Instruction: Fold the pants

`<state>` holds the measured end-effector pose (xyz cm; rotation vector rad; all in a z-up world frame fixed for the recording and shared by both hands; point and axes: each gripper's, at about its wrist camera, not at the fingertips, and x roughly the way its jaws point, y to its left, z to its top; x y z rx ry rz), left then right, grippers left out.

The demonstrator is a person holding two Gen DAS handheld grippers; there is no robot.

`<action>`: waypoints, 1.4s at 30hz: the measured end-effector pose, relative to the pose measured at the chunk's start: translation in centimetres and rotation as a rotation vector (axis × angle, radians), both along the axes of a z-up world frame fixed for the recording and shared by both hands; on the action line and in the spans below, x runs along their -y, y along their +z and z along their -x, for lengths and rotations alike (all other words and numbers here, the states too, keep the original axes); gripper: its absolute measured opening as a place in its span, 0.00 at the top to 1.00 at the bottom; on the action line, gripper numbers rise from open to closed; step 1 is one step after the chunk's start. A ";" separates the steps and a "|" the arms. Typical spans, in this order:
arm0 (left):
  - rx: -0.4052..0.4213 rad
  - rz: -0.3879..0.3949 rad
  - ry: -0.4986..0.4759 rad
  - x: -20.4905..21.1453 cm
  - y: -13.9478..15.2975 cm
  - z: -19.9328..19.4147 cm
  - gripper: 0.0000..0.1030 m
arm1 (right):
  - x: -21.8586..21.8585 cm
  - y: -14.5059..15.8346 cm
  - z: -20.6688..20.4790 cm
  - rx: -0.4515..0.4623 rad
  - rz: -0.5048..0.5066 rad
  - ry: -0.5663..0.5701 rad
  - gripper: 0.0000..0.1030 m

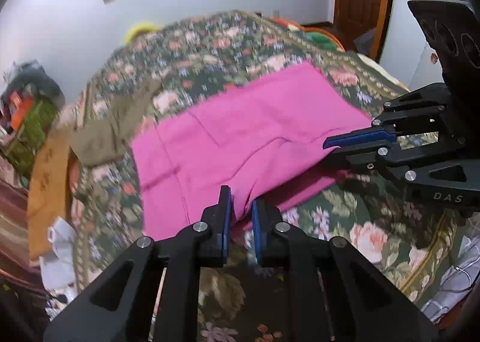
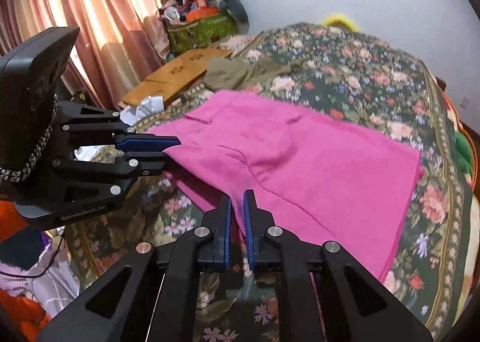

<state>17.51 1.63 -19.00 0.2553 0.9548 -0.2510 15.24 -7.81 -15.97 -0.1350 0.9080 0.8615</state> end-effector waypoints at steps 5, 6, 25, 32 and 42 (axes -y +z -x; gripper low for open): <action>-0.012 0.001 0.007 -0.2 -0.2 1.0 0.73 | 0.2 -0.5 0.1 -0.060 0.006 -0.013 0.87; -0.009 -0.001 0.006 -0.3 -0.1 1.2 0.69 | 0.4 -0.4 0.2 -0.069 0.001 -0.014 0.84; 0.056 0.105 0.165 -3.3 2.1 -1.5 0.32 | 0.2 0.0 -2.1 -0.117 -0.062 -0.160 0.48; -0.029 0.100 0.225 -5.1 -2.2 -2.4 0.23 | 1.6 -2.0 -2.0 -0.135 -0.006 -0.173 0.48; -0.038 0.131 0.303 -8.7 -2.1 -1.1 0.20 | 7.2 -3.2 -1.6 -0.178 -0.005 -0.282 0.47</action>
